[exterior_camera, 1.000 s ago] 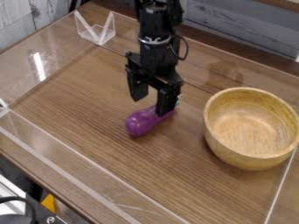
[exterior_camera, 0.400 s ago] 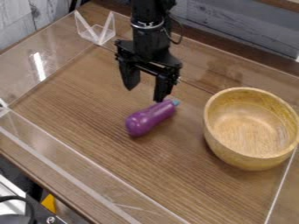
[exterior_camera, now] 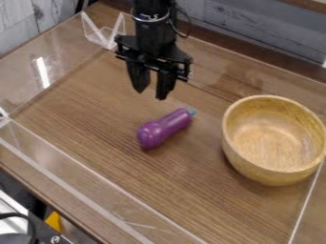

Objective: Remove the purple eggplant from inside the brown bowl and put it on the table

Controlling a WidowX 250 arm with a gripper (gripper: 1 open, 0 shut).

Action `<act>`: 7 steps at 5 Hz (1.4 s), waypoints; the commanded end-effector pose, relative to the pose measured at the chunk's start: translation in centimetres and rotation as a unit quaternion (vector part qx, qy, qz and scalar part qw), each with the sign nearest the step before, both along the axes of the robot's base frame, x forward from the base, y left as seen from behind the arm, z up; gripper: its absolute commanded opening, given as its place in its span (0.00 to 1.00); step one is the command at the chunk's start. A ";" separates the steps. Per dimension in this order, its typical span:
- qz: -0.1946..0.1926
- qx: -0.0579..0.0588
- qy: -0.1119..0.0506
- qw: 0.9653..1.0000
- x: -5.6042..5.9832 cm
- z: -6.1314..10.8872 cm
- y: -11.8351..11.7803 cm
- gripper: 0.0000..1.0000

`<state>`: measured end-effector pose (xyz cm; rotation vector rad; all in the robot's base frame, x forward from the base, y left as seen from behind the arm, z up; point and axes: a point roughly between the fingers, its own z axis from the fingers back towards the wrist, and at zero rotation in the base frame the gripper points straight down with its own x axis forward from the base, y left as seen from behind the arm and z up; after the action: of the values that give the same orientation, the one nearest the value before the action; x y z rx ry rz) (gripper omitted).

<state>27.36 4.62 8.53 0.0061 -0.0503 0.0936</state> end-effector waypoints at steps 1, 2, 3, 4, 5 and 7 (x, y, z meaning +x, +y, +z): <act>0.007 0.010 -0.024 1.000 0.4 0.6 0.2 1.00; 0.005 0.008 -0.022 1.000 0.2 0.9 0.3 1.00; 0.003 0.007 -0.021 1.000 0.1 1.3 0.4 1.00; 0.021 0.005 -0.021 1.000 0.1 1.3 -0.4 1.00; 0.011 0.003 -0.021 1.000 -0.1 1.0 0.0 1.00; 0.001 0.005 -0.029 1.000 0.3 0.9 1.5 1.00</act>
<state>26.78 5.76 7.93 0.0029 -0.0493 0.1028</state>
